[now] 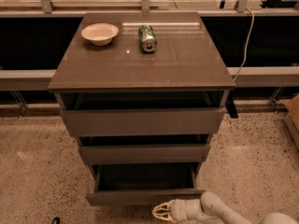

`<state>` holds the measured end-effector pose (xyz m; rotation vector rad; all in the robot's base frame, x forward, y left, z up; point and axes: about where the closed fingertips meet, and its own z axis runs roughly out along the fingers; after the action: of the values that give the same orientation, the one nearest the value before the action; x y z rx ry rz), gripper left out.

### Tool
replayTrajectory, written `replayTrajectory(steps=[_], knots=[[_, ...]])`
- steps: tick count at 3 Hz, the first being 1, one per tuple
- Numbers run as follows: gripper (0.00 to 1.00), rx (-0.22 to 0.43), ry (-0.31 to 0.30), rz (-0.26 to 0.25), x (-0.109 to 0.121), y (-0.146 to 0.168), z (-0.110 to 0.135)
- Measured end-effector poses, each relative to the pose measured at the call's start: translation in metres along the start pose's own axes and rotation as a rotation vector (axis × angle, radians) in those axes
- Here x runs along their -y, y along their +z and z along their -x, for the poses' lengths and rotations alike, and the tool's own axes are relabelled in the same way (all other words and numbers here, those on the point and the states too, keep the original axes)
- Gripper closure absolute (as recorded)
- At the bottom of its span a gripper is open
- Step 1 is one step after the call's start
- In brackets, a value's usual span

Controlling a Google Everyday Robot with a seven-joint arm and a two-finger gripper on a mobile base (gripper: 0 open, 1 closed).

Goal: Close bottom drawer

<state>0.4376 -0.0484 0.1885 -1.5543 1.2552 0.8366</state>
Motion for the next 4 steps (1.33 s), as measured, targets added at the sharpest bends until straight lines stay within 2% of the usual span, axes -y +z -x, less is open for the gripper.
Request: replayTrajectory(steps=[1, 3, 4], knots=[[1.00, 0.000, 0.000, 0.000, 0.000, 0.000, 0.000], [1.00, 0.038, 0.092, -0.102, 0.003, 0.024, -0.051], [1.00, 0.048, 0.104, -0.147, 0.013, 0.037, -0.064]])
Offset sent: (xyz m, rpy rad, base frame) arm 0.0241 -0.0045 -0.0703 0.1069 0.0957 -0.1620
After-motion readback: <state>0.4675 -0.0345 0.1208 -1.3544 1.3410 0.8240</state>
